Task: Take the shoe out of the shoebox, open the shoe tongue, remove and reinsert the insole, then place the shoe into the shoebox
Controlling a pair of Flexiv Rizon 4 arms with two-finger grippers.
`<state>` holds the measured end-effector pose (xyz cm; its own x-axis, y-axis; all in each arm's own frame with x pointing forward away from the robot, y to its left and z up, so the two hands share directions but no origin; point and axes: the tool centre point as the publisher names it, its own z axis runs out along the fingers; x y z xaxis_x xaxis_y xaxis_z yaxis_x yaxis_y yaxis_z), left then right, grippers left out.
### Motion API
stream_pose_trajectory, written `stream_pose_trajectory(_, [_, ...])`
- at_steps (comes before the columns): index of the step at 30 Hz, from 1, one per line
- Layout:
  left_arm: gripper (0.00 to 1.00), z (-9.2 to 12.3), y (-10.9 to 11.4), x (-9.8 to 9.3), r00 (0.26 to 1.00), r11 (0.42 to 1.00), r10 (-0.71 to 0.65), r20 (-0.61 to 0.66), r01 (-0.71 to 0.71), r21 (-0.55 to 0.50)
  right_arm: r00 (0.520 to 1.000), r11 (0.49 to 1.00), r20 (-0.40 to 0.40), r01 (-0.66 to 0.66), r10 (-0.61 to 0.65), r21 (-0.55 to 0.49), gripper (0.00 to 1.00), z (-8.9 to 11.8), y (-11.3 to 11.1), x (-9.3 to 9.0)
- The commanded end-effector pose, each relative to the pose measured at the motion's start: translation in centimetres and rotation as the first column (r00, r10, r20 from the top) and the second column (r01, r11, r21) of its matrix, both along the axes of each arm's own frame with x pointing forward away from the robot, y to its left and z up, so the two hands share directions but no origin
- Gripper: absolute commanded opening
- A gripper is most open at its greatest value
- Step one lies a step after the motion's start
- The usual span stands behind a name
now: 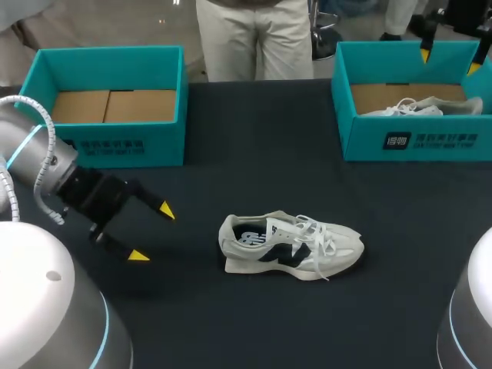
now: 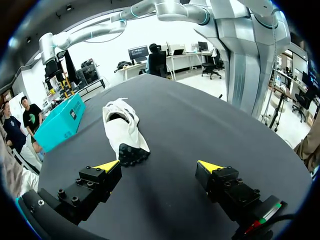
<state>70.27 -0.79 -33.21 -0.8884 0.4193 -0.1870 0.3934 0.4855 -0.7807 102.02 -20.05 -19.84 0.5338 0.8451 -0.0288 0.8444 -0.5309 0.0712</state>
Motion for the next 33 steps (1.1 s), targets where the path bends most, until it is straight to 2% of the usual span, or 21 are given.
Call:
stream_pose_trajectory(1, [1.0, -0.5, 1.6, -0.4, 0.99, 0.978, 0.124, -0.063, -0.133, -0.158, 1.0, 1.0, 0.002, 0.0, 0.0, 0.001, 1.0, 0.0, 0.0, -0.1])
stream_pose_trajectory(3, [1.0, -0.5, 2.2, -0.4, 0.979, 0.956, 0.173, -0.111, -0.194, -0.219, 1.0, 1.0, 0.002, 0.0, 0.0, 0.001, 1.0, 0.0, 0.0, -0.1])
stream_pose_trajectory(10, [1.0, -1.5, 3.2, -0.2, 0.942, 0.907, 0.234, -0.242, -0.3, -0.294, 1.0, 1.0, 0.002, 0.0, 0.0, 0.001, 1.0, 0.0, 0.0, -0.1])
stream_pose_trajectory(22, [1.0, -2.5, 2.9, 0.1, 0.916, 0.891, 0.266, -0.3, -0.352, -0.286, 1.0, 1.0, 0.002, 0.0, 0.0, 0.001, 1.0, 0.0, 0.0, -0.1])
stream_pose_trajectory(33, [1.0, -2.8, 2.5, 0.3, 0.91, 0.899, 0.259, -0.324, -0.35, -0.264, 1.0, 1.0, 0.002, 0.0, 0.0, 0.001, 1.0, 0.0, 0.0, -0.1])
